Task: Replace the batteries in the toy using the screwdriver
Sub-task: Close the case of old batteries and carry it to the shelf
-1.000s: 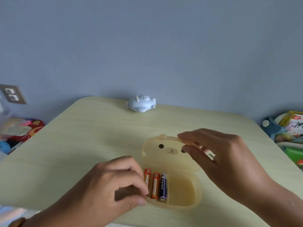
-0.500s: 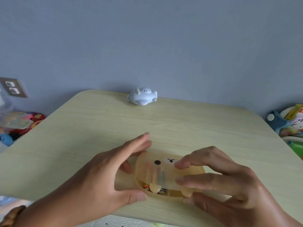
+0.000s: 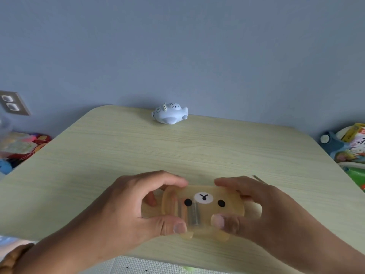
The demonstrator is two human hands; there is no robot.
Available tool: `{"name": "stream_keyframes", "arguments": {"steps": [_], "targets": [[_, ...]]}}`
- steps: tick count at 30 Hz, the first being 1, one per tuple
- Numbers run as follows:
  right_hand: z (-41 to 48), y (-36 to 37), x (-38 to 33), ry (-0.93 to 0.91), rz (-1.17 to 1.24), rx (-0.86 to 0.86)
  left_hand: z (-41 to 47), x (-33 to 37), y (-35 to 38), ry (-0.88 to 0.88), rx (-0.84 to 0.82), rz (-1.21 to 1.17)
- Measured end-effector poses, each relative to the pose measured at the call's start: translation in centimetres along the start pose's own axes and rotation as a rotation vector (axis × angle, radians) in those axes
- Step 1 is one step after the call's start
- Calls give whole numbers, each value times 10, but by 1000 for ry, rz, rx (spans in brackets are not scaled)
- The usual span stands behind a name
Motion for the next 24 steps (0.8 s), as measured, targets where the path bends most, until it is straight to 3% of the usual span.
{"name": "stream_keyframes", "arguments": {"steps": [5,12,15,18,21,24], "targets": [[7,-3,-13,86,-82,-123,4,-5,3,-77,-45,-29],[-3,7,-21,-140,-178,-201,2,-1,5,-97,-136,22],[-11,2,-22,-349,-245,-95,-3,3,12,-59,-202,93],[-20,-5,-28,-526,-247,66,-1,9,8,92,-135,160],[-21,-15,-31,-578,-131,132,0,8,-5,152,-52,96],[-15,-22,-28,-505,25,154,3,14,-14,169,-20,83]]}}
Point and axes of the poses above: each hand's wrist, its own z-axis towards the middle knuckle, its own y-axis out of the palm, x = y × z, the point moved 10 cm from there along z, towards the middle knuckle, and after that the axes turned 3 degrees about -x, right-handed, at the moved point
